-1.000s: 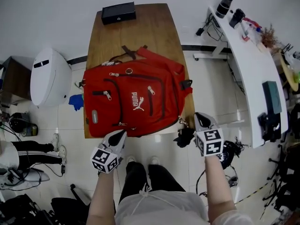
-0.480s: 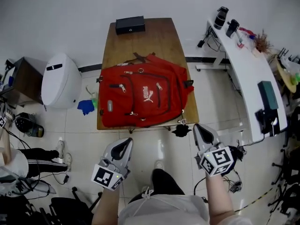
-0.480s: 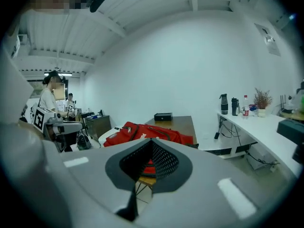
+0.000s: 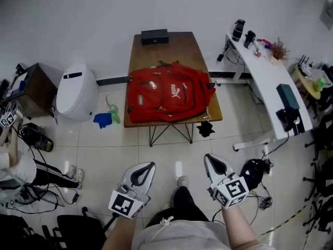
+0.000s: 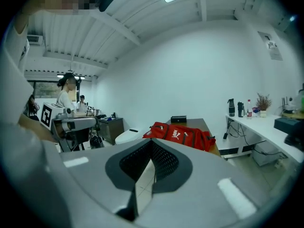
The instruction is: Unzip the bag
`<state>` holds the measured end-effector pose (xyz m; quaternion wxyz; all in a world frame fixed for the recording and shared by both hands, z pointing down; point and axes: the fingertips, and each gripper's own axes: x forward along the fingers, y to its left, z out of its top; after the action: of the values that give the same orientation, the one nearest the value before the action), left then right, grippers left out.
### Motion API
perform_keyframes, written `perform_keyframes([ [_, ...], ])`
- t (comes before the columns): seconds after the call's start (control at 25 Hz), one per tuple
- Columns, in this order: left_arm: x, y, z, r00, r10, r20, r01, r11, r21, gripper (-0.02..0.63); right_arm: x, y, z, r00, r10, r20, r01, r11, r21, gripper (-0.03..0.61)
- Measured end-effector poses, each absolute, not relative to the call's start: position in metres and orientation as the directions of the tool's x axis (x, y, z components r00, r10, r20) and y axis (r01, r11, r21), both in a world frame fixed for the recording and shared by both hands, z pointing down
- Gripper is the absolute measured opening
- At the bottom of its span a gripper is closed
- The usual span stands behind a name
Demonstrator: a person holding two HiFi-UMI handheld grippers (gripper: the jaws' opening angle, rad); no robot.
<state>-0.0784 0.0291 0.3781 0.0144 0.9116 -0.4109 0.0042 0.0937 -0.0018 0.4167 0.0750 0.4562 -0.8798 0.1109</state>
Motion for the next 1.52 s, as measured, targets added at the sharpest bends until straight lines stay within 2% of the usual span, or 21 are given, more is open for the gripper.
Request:
perform_keyframes([
  [0.44,-0.069,0.103,0.364,0.67,-0.742,-0.009,-0.742,-0.67,-0.003,0.006,0.07,0.082,0.395,-0.616,-0.771,0.159,-0.785,0.617,-0.051,0.008],
  [0.76,-0.051,0.117,0.354,0.656,-0.754,-0.009,-0.754,-0.656,-0.003,0.006,0.067,0.095,0.368,-0.666,-0.732,0.143,-0.736,0.676,0.032,0.008],
  [1.2,-0.043,0.114,0.345,0.642,-0.766,-0.013,-0.766,-0.642,-0.028,0.006,0.079,0.097,0.366,-0.665,-0.738,0.112,-0.742,0.67,0.008,0.008],
  [1.52,-0.046,0.108,0.344,0.628,-0.778,-0.019,-0.778,-0.628,-0.028,0.006,0.08,0.09,0.359,-0.652,-0.749,0.122,-0.748,0.661,0.061,0.008],
])
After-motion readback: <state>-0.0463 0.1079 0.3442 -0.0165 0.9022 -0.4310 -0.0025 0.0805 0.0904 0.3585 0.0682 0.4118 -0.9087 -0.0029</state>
